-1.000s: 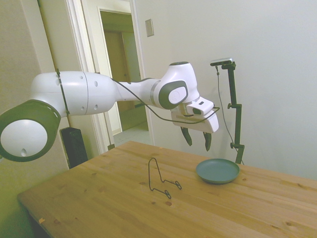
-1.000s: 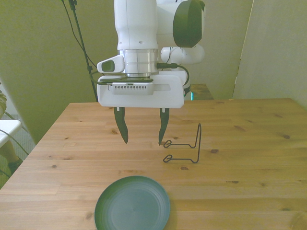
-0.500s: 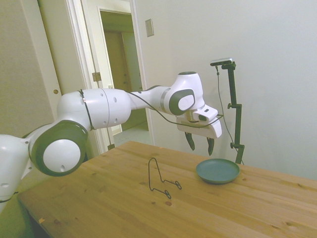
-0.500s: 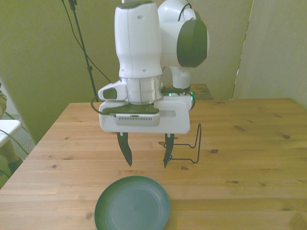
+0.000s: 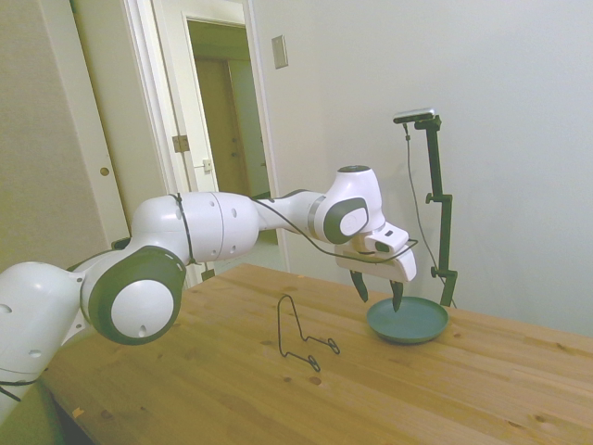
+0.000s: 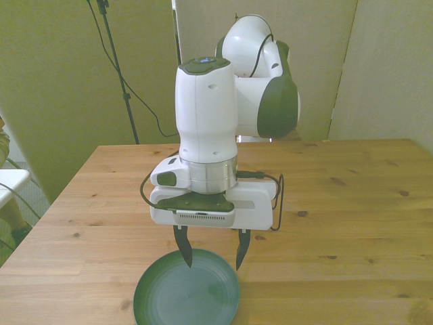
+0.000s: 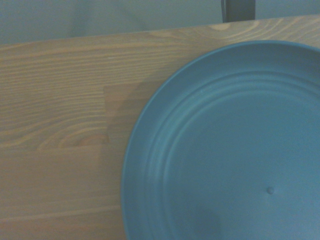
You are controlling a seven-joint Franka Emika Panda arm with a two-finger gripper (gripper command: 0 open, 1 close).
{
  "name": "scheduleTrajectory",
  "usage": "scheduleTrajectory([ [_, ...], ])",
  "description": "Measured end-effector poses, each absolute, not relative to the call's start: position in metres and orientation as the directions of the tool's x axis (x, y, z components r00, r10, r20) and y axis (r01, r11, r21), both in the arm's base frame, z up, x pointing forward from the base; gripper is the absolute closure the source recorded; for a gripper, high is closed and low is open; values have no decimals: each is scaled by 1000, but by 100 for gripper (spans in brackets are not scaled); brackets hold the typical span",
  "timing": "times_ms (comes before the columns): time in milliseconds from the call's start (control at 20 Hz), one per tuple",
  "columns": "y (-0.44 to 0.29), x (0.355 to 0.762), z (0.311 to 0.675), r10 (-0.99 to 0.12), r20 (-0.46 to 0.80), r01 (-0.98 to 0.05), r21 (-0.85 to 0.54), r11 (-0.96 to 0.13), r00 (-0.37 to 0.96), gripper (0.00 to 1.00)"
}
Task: Load the plate
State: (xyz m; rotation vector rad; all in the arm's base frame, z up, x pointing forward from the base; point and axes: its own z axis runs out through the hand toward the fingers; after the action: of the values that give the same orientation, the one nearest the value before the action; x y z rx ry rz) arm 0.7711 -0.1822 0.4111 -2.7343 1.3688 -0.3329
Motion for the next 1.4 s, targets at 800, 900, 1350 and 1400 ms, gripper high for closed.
scheduleTrajectory([
  [800, -142, 783, 374, -767, 186, -762, -114, -638, 614, 0],
  [900, -139, 784, 374, -767, 188, -762, -113, -638, 614, 0],
  [1350, -132, 789, 366, -765, 192, -761, -112, -640, 615, 0],
  [1400, -133, 790, 366, -766, 195, -763, -111, -637, 612, 0],
])
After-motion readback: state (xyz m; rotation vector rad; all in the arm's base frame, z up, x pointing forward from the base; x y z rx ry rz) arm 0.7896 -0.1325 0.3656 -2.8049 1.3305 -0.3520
